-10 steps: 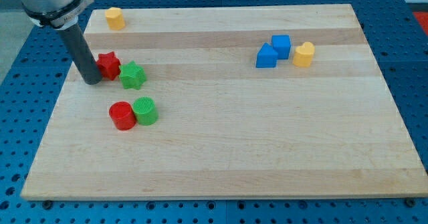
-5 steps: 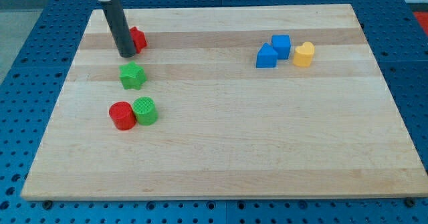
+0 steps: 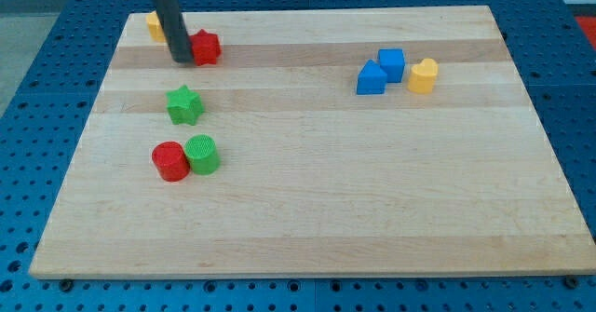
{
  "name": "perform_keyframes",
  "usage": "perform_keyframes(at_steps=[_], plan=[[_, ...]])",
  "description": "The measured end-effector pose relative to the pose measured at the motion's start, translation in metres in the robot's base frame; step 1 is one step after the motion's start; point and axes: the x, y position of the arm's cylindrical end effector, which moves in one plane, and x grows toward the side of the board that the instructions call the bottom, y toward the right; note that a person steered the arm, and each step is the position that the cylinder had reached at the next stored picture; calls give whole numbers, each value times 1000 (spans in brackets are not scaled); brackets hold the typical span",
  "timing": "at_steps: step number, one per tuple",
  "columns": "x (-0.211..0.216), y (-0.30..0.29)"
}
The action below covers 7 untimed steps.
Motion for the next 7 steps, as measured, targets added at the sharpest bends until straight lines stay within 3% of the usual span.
perform_keyframes(at_steps=[3, 7], plan=[[-36, 70], [-67, 52]])
